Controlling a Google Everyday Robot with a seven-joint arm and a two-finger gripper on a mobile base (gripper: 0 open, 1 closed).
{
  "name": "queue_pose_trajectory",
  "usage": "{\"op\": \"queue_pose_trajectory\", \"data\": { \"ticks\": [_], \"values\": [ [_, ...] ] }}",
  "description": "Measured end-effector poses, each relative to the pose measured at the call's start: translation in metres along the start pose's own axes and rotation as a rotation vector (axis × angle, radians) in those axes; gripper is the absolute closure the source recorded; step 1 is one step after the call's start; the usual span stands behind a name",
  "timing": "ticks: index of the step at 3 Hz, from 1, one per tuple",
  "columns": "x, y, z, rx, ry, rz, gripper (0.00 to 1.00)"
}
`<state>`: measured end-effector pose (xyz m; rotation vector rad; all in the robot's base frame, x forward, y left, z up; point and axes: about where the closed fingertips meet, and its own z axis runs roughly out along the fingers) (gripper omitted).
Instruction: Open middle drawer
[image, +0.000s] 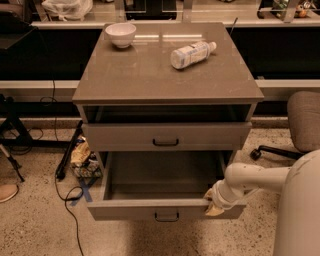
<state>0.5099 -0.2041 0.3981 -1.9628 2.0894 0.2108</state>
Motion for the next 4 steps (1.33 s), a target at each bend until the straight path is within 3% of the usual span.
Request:
{"op": "queue_pose_trajectory", "data": {
  "ticks": [1, 2, 4],
  "values": [
    [0.000, 0.000, 0.000, 0.000, 0.000, 0.000, 1.00],
    [0.012, 0.027, 0.003, 0.004, -0.016, 0.050, 1.00],
    [0.009, 0.028, 0.001, 0.005, -0.019, 0.055, 1.00]
  ]
}}
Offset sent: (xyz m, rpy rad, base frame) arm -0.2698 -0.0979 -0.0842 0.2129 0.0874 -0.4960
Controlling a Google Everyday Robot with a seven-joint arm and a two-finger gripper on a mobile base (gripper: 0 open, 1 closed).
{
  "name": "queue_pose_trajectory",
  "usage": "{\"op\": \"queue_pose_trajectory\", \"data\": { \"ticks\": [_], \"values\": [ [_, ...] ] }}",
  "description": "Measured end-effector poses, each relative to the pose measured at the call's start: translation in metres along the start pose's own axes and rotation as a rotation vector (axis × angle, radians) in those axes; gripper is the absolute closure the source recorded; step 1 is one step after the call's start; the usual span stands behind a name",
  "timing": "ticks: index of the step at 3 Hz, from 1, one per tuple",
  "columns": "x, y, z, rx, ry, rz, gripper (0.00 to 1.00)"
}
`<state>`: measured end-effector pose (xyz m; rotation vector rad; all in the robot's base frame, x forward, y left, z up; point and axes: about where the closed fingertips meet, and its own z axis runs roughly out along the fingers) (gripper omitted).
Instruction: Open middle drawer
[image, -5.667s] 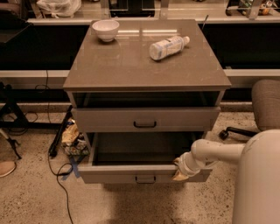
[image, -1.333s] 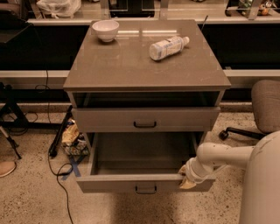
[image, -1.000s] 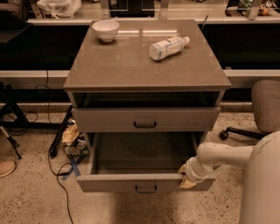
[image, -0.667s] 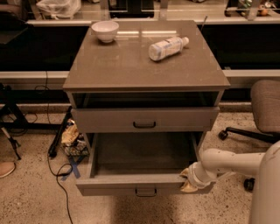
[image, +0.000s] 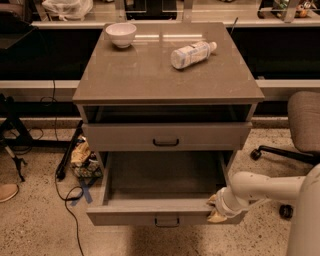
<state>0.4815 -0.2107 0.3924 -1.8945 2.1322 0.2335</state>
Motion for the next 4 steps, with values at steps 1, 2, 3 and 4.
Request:
{"op": "queue_pose_trajectory", "data": {
  "ticks": [1, 2, 3, 4],
  "values": [
    [0.005, 0.017, 0.003, 0.006, -0.015, 0.036, 1.00],
    [0.003, 0.017, -0.002, 0.006, -0.015, 0.036, 1.00],
    [0.003, 0.017, -0.002, 0.006, -0.015, 0.036, 1.00],
    [0.007, 0.028, 0.001, 0.010, -0.024, 0.054, 1.00]
  ]
}}
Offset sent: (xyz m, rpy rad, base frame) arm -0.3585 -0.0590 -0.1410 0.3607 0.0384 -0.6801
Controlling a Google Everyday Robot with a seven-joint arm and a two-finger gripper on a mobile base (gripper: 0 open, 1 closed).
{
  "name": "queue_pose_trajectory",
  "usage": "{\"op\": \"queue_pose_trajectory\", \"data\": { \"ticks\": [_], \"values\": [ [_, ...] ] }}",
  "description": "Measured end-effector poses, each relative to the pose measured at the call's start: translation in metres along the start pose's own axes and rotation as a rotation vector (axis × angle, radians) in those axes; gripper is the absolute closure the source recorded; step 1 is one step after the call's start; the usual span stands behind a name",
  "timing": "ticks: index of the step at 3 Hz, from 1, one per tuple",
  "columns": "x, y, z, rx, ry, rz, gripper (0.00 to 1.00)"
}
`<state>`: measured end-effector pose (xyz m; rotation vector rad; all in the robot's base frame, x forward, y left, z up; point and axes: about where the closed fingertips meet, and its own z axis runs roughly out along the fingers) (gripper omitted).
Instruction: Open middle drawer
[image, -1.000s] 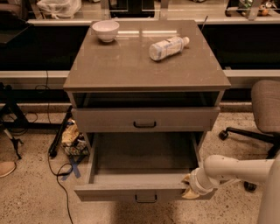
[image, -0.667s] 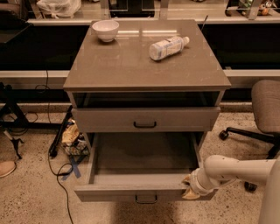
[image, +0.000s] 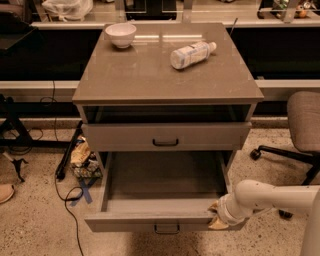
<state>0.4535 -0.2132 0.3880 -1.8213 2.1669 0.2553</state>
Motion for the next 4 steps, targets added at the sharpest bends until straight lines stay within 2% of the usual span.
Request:
{"op": "queue_pose_trajectory", "data": {
  "ticks": [1, 2, 4],
  "values": [
    [-0.0015, -0.0002, -0.0036, 0.000, 0.000, 0.000, 1.00],
    [-0.0017, -0.0002, -0.0038, 0.000, 0.000, 0.000, 0.81],
    [-0.0017, -0.0001, -0.0038, 0.000, 0.000, 0.000, 0.34]
  ]
}}
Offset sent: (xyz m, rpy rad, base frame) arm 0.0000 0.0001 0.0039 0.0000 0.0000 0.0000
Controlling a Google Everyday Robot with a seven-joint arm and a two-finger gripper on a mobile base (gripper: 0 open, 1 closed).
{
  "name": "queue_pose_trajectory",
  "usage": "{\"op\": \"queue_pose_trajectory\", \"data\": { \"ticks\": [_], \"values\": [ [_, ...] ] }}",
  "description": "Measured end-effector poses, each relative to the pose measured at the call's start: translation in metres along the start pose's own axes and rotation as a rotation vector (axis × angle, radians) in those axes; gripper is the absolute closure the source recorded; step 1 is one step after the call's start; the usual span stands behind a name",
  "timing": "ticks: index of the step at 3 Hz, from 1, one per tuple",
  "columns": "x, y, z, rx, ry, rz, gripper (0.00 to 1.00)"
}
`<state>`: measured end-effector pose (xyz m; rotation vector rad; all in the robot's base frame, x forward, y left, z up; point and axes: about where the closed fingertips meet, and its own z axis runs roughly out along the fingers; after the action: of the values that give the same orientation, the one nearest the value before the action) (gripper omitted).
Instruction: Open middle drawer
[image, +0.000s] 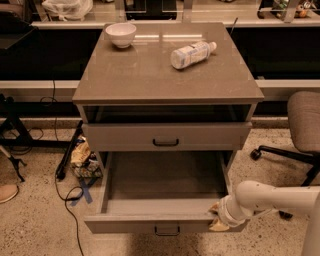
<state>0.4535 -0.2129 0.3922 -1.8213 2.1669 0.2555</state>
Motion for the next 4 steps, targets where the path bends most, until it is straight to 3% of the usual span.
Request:
{"op": "queue_pose_trajectory", "data": {
  "ticks": [1, 4],
  "values": [
    [0.000, 0.000, 0.001, -0.001, 0.000, 0.000, 0.04],
    [0.000, -0.002, -0.010, -0.006, -0.029, -0.022, 0.00]
  ]
}}
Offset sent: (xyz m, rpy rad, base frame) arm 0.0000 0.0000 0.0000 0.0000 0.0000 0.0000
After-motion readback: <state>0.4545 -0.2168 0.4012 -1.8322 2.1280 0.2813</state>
